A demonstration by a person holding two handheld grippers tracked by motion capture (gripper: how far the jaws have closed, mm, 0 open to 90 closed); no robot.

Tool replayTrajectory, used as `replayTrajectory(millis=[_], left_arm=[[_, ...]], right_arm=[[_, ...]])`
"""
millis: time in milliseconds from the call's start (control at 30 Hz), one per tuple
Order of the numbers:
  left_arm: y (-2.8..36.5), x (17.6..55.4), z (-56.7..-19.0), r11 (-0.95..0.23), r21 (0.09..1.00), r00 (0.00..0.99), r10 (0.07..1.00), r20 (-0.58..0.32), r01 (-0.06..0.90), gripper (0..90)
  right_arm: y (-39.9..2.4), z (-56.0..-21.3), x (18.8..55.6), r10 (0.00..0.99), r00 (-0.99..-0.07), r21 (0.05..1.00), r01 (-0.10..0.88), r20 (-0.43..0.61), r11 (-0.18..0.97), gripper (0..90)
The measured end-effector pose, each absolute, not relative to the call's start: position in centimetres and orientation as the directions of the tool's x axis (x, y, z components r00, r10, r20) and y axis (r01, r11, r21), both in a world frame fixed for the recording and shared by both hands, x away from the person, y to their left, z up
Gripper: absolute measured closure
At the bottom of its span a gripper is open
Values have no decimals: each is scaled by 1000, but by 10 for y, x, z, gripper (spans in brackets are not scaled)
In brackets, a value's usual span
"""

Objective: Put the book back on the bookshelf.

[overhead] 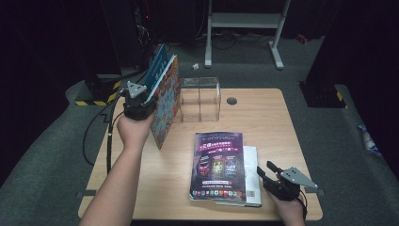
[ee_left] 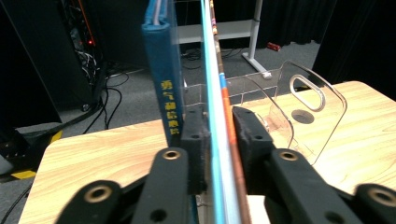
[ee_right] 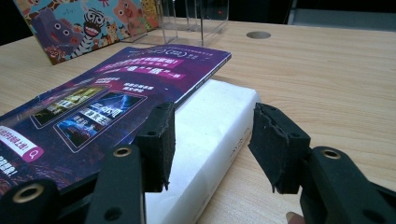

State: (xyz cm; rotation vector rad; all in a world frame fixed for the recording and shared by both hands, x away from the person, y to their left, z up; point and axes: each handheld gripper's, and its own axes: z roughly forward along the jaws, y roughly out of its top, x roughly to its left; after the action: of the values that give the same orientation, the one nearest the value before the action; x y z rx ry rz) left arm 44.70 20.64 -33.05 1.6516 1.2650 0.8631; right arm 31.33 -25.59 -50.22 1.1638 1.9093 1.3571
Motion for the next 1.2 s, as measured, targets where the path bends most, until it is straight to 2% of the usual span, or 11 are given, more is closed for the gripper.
replayTrajectory(millis=[133, 267, 400, 667, 1200], left_arm=[[205, 447, -331, -122, 921, 235, 971, 34, 370, 721], [205, 447, -332, -119, 923, 219, 975, 39, 367, 783], [204, 446, -334, -102, 928, 211, 977, 26, 357, 801], [189, 441, -339, -113, 950, 196, 979, 57, 291, 811], [184, 457, -326, -75, 968, 159, 987, 37, 240, 814]], right_arm=[[-255, -503, 314, 864, -499, 930, 344, 62, 132, 496], [-255, -503, 314, 864, -500, 930, 343, 61, 133, 496], [-255, -503, 314, 864, -499, 930, 343, 60, 133, 496], [-257, -503, 314, 867, -494, 930, 344, 61, 131, 496], [-257, -503, 314, 868, -493, 930, 343, 61, 130, 497]])
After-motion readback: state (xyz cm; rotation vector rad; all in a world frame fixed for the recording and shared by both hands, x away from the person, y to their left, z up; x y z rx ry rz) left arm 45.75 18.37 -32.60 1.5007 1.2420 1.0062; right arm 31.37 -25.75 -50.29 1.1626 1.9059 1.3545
